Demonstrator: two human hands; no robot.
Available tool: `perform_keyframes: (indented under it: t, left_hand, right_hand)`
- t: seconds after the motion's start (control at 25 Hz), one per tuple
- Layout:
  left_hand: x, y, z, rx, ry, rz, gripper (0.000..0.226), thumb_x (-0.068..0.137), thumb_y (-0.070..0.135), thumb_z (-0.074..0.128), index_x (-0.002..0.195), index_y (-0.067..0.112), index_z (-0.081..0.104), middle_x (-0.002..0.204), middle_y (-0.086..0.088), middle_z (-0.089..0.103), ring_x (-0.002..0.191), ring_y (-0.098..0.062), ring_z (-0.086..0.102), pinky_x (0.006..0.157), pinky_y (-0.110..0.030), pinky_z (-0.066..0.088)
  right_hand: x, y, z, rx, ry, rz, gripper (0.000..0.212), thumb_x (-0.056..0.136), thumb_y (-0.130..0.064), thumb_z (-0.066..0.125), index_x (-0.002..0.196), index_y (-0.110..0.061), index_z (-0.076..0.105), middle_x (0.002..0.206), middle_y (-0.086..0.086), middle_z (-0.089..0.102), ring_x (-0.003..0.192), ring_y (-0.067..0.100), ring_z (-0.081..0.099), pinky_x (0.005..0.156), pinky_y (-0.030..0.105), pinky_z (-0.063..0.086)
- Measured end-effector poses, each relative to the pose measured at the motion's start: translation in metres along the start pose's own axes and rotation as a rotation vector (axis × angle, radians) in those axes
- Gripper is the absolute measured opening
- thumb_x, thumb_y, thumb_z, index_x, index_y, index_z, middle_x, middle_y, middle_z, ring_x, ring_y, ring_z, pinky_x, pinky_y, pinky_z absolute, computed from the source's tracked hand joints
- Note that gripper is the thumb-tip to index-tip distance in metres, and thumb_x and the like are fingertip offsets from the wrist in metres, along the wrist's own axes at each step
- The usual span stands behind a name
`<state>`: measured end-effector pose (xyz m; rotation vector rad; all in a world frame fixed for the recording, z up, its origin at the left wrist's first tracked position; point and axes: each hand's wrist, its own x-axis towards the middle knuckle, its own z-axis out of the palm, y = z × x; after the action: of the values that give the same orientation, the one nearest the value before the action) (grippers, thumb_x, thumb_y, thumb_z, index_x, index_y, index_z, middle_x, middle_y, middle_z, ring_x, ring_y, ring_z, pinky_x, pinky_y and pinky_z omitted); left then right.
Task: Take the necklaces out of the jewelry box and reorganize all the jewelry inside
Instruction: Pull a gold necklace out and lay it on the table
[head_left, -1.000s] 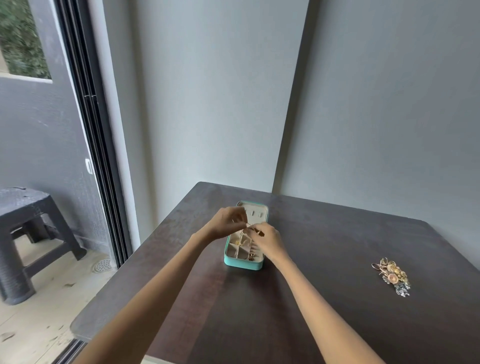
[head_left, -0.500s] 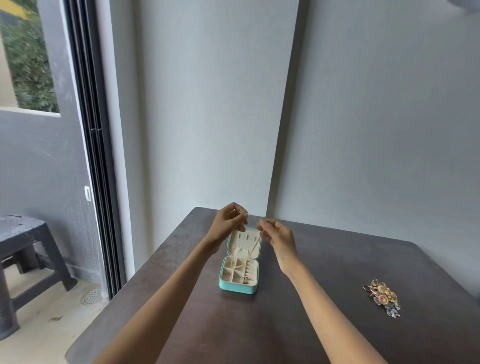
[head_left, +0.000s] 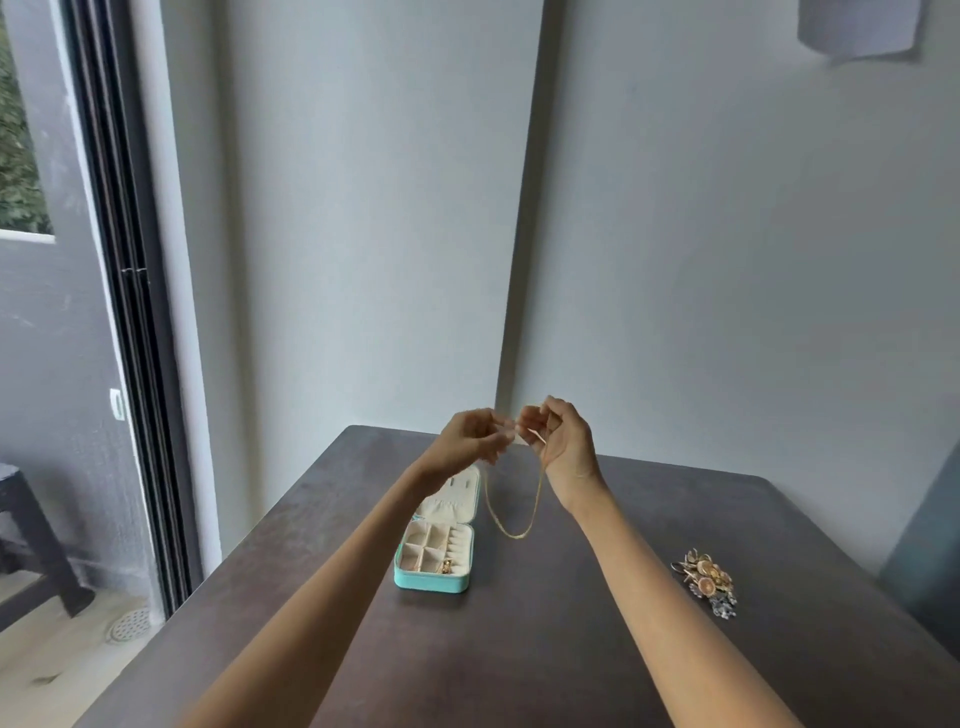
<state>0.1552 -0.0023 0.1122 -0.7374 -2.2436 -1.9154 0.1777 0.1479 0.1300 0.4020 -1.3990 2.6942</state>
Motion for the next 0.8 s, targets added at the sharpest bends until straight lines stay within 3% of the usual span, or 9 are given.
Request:
perform_keyframes:
  t: [0.12,0.28,0.4,0.56,0.68,0.8]
  left_hand:
    - [0.004,-0.008,0.019,0.07,0.003,0.021,0.007,0.088,0.005,0.062,0.088,0.005,0.069,0.062,0.001,0.06,0.055,-0.006,0.054,0.061,-0.021,0.049]
    - [0.015,-0.01,0.043,-0.006,0.086,0.014,0.011,0.09,0.005,0.059,0.083,0.01,0.066,0.067,-0.004,0.06,0.052,-0.006,0.058,0.059,-0.02,0.051]
    - [0.022,-0.011,0.055,0.042,0.032,0.038,0.011,0.09,0.009,0.059,0.082,0.014,0.065,0.068,-0.008,0.057,0.056,-0.016,0.058,0.059,-0.024,0.052]
    - [0.027,-0.017,0.066,0.187,0.068,0.066,0.009,0.088,0.007,0.06,0.096,0.008,0.064,0.069,-0.007,0.059,0.058,-0.025,0.058,0.061,-0.028,0.05]
    - [0.026,-0.021,0.07,0.158,0.134,0.062,0.028,0.087,0.007,0.064,0.113,0.009,0.055,0.074,-0.001,0.057,0.058,-0.022,0.057,0.062,-0.029,0.05]
    - [0.026,-0.027,0.073,0.161,0.05,0.045,0.032,0.087,0.002,0.061,0.118,0.007,0.057,0.077,-0.001,0.058,0.059,-0.018,0.057,0.066,-0.028,0.05]
  right_hand:
    - [-0.009,-0.001,-0.02,0.001,0.058,0.049,0.026,0.093,-0.015,0.044,0.067,-0.013,0.051,0.064,0.004,0.066,0.063,0.015,0.062,0.063,0.025,0.053]
    - [-0.015,0.004,-0.047,-0.09,0.124,0.115,0.014,0.092,-0.018,0.047,0.081,-0.012,0.054,0.066,0.006,0.066,0.056,0.016,0.059,0.052,0.022,0.051]
    - [-0.013,0.006,-0.062,-0.219,0.07,0.152,0.017,0.093,-0.024,0.05,0.099,-0.011,0.059,0.077,0.007,0.066,0.064,0.015,0.062,0.06,0.025,0.051]
    - [-0.012,0.002,-0.073,-0.405,0.011,0.145,0.014,0.092,-0.02,0.057,0.095,-0.008,0.065,0.077,0.006,0.065,0.069,0.015,0.062,0.064,0.022,0.052]
    - [-0.011,-0.001,-0.083,-0.489,0.081,0.088,0.013,0.089,-0.018,0.061,0.092,-0.007,0.068,0.074,0.005,0.065,0.067,0.014,0.06,0.061,0.021,0.053]
    - [-0.01,-0.006,-0.088,-0.42,0.121,0.026,0.012,0.09,-0.015,0.059,0.088,-0.006,0.066,0.075,0.005,0.066,0.063,0.013,0.06,0.063,0.023,0.052]
